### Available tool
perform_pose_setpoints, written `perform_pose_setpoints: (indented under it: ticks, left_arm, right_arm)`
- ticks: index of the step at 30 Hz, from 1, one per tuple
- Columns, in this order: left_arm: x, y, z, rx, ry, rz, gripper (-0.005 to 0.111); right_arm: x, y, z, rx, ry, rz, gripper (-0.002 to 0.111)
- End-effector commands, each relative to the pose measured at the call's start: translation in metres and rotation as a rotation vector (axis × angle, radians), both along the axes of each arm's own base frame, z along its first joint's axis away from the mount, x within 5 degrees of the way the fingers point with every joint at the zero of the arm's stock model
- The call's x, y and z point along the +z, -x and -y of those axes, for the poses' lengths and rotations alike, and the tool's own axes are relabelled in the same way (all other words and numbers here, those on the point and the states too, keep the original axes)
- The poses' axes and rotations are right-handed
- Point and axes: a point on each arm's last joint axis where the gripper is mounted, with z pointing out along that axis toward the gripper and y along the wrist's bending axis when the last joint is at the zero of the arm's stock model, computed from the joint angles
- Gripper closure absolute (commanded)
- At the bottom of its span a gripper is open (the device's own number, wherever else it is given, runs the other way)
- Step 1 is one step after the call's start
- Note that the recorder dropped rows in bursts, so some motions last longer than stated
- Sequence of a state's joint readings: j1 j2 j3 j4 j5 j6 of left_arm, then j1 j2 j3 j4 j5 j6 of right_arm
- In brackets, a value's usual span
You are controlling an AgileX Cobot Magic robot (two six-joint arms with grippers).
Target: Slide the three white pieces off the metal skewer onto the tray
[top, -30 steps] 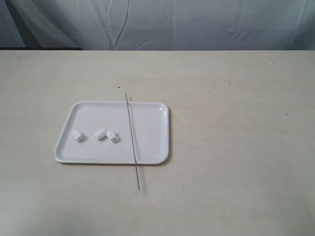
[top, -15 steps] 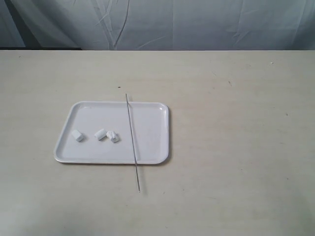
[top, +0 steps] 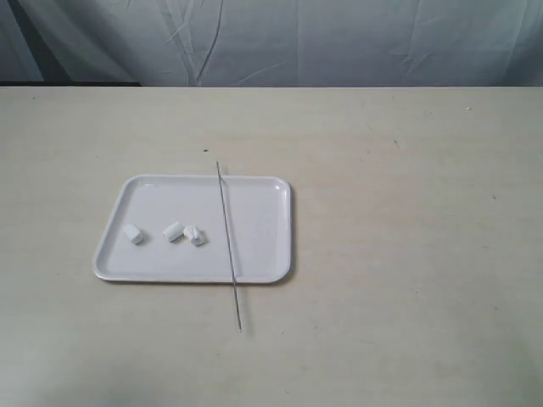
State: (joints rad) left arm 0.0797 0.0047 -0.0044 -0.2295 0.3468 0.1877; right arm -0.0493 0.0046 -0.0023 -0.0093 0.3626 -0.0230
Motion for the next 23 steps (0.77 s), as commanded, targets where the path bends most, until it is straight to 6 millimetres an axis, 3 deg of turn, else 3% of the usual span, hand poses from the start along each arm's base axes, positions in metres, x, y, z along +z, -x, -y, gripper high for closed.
perform_pose_setpoints:
  ticks: [1, 23]
  left_arm:
    - [-0.0006, 0.0, 0.0001, -0.001, 0.005, 0.007, 0.107]
    - [-0.0007, 0.0001, -0.0009, 0.002, -0.026, 0.007, 0.107]
  right_arm:
    - [-0.0003, 0.0002, -0.0001, 0.003, 0.003, 0.004, 0.107]
    - [-0.0003, 0.0002, -0.0001, 0.003, 0.003, 0.004, 0.107]
